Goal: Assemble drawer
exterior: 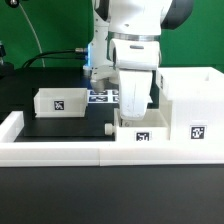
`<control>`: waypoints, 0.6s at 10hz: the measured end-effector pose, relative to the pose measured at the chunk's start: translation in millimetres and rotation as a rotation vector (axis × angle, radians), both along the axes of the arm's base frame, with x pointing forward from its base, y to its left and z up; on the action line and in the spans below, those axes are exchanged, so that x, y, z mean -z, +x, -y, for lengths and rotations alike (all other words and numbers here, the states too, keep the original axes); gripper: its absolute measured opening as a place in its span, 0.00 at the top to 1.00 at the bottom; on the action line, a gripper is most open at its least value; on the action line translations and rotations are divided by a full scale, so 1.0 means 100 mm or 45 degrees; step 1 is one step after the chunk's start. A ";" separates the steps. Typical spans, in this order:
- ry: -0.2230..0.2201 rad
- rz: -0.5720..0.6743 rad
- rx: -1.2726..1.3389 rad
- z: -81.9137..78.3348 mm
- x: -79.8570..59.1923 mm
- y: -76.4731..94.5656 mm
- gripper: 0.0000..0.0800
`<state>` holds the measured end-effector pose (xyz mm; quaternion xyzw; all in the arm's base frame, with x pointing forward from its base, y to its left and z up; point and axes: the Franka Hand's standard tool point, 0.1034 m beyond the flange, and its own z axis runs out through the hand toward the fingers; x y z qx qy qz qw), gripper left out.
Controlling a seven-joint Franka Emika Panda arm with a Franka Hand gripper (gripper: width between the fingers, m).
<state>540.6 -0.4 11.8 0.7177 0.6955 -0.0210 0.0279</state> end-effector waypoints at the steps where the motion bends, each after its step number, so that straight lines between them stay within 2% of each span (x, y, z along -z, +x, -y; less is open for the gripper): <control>1: 0.001 0.002 0.020 -0.01 0.00 0.00 0.95; 3: 0.004 0.004 0.068 -0.07 0.00 -0.01 0.95; 6: 0.004 0.003 0.073 -0.07 0.00 -0.01 0.95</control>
Offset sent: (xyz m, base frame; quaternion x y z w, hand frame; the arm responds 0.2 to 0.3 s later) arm 0.0029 0.0142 0.0027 -0.0052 -0.0036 0.0135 0.9999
